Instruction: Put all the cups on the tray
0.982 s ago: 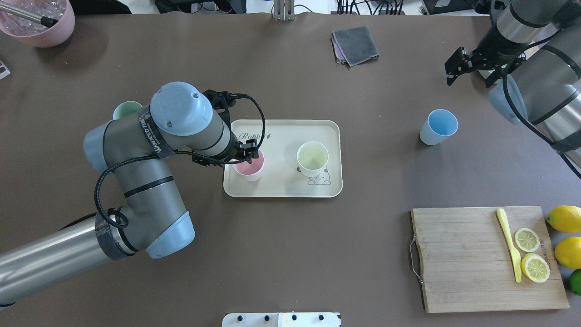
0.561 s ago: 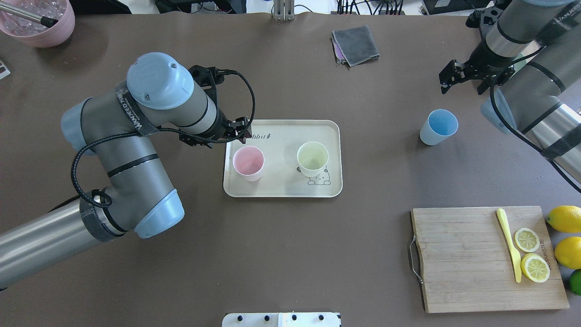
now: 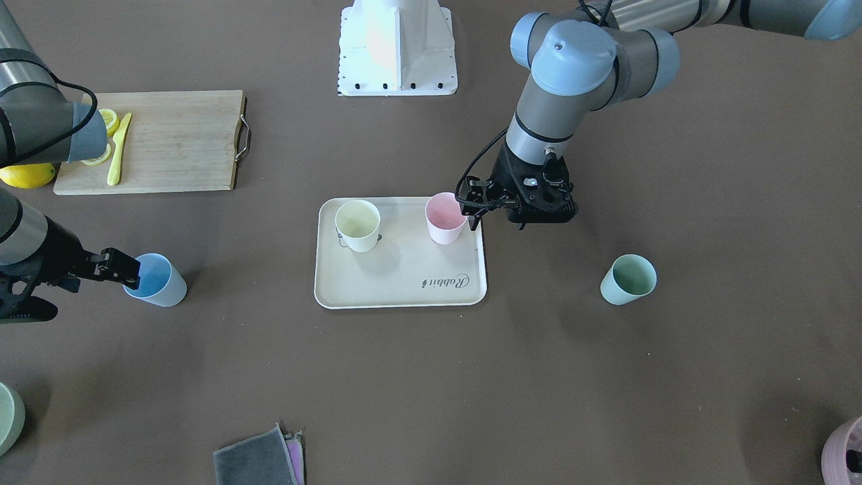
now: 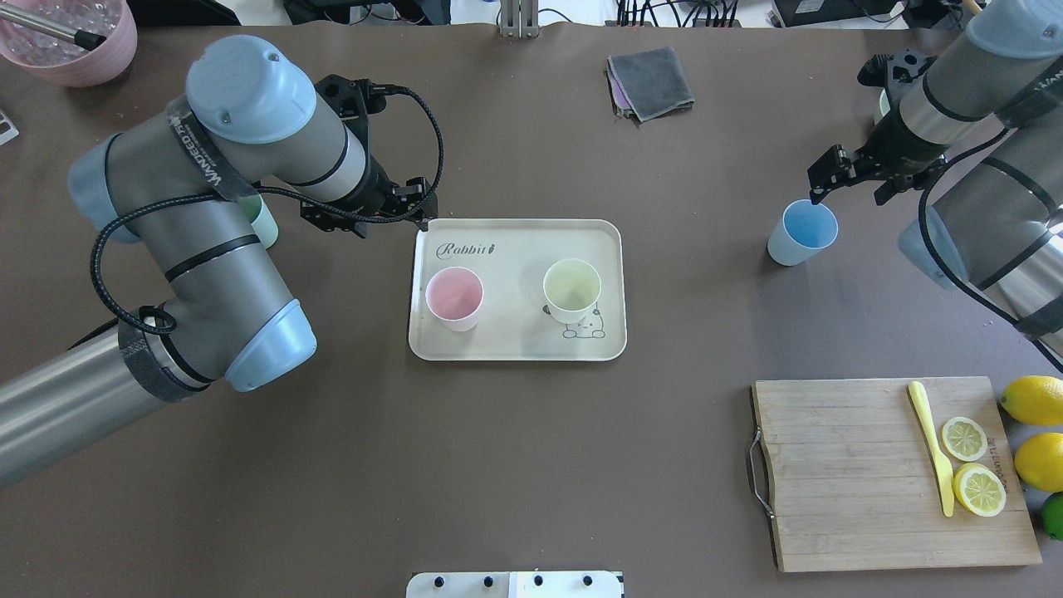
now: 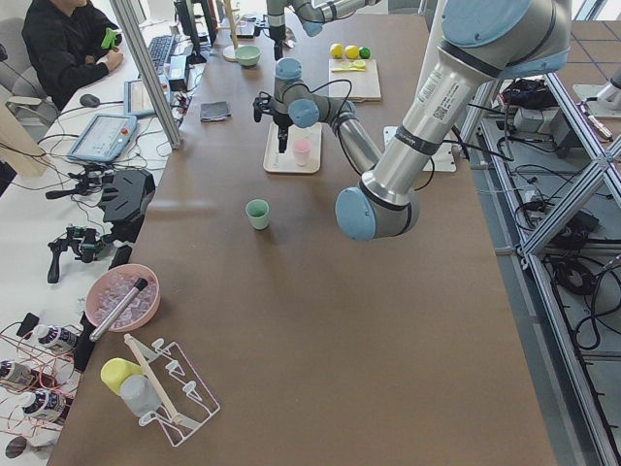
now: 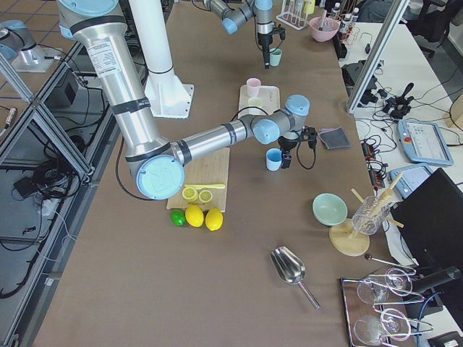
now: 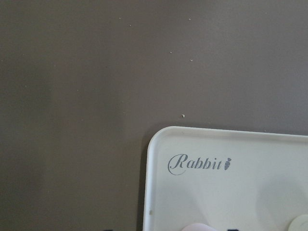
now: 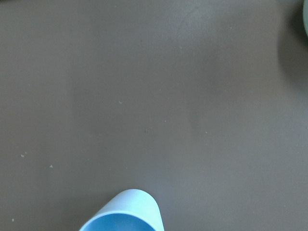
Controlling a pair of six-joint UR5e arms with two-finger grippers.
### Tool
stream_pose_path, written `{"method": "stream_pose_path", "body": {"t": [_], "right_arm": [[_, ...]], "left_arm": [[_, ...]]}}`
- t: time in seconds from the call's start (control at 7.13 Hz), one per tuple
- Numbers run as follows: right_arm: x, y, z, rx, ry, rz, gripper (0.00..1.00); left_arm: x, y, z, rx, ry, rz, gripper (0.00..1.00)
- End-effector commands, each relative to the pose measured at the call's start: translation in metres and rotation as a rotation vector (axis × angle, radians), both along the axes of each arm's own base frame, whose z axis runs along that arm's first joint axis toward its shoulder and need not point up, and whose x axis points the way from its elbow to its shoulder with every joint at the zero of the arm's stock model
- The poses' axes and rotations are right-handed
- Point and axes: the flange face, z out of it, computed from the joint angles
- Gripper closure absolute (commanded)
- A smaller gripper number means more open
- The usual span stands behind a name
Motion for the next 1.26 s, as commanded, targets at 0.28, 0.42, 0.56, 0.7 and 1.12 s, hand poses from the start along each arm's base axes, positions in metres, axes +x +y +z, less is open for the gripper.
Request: {"method": "stream_pose_path", "body": {"t": [0.28,0.42,0.56,0.7,1.12], "right_arm": [[-0.036,0.009,0.019,0.034,0.062,-0.026,0.95],[-0.036,0.01,0.012,0.052,0.05,-0.027,1.0],[-0.039,0.01,0.008,0.072,0.034,-0.029,1.0],[-0.041,0.01,0.002,0.079,0.028,-0.032,1.0],[-0.031,-0.001,-0.041,0.088,-0.058,-0.038,1.0]], "left_arm": [[-0.018,-0.008,0.003,-0.003,0.002,-0.021,0.17],[-0.045,-0.025,0.002,0.003,0.022,0.008,0.17],[-0.079,-0.044,0.027,0.04,-0.004,0.027,0.17],[-0.116,-0.064,0.047,0.109,-0.048,0.041,0.17],[-0.2,-0.117,0.142,0.194,-0.15,0.161,0.17]]}}
